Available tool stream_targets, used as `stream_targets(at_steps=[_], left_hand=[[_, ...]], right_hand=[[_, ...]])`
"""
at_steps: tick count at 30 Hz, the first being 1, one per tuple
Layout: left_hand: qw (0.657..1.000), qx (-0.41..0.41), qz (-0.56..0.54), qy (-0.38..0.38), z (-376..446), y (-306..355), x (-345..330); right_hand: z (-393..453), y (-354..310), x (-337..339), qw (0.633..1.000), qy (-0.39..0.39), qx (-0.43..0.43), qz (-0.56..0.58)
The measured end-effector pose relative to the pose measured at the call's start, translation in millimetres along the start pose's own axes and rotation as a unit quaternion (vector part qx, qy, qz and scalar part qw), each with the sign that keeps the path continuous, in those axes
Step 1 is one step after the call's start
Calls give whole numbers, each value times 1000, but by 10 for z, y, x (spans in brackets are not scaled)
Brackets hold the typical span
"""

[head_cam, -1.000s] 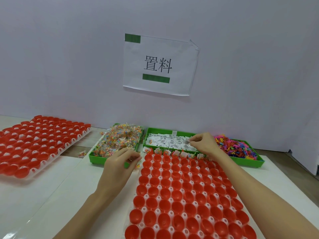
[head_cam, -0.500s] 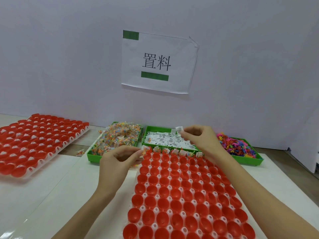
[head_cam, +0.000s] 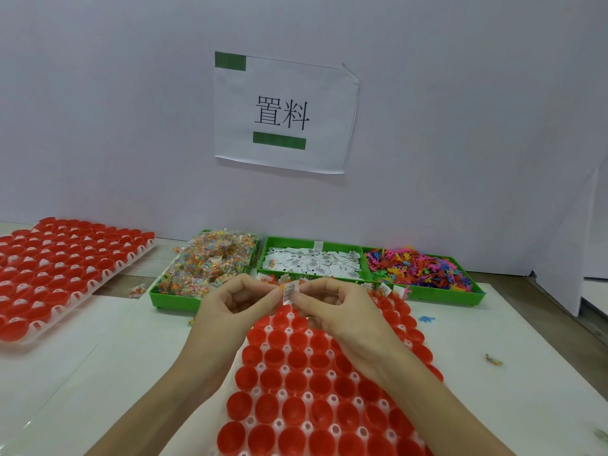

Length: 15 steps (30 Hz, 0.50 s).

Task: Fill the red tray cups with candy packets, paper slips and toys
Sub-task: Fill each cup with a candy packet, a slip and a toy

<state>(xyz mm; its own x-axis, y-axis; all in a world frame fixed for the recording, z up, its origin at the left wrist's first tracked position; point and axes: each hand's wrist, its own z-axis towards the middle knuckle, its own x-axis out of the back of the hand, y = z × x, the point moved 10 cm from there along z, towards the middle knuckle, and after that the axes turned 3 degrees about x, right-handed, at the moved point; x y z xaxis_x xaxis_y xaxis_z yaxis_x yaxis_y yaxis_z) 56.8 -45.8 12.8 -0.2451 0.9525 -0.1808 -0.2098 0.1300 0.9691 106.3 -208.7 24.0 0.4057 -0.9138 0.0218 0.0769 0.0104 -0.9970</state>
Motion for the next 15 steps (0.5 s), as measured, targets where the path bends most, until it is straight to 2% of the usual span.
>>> stream_targets(at_steps=[4,11,15], left_hand=[[1000,0,-12,-21,-18,-12,-78],[1000,6,-22,-21,-53,-9,-122],[1000,-13,-9,-12,-67,36,-110]], right_hand=[[13,2,21,1000,8,-8,14],[-9,-20,72,999,16,4,-52],[-37,-35,27,998,-15,-2,-63]])
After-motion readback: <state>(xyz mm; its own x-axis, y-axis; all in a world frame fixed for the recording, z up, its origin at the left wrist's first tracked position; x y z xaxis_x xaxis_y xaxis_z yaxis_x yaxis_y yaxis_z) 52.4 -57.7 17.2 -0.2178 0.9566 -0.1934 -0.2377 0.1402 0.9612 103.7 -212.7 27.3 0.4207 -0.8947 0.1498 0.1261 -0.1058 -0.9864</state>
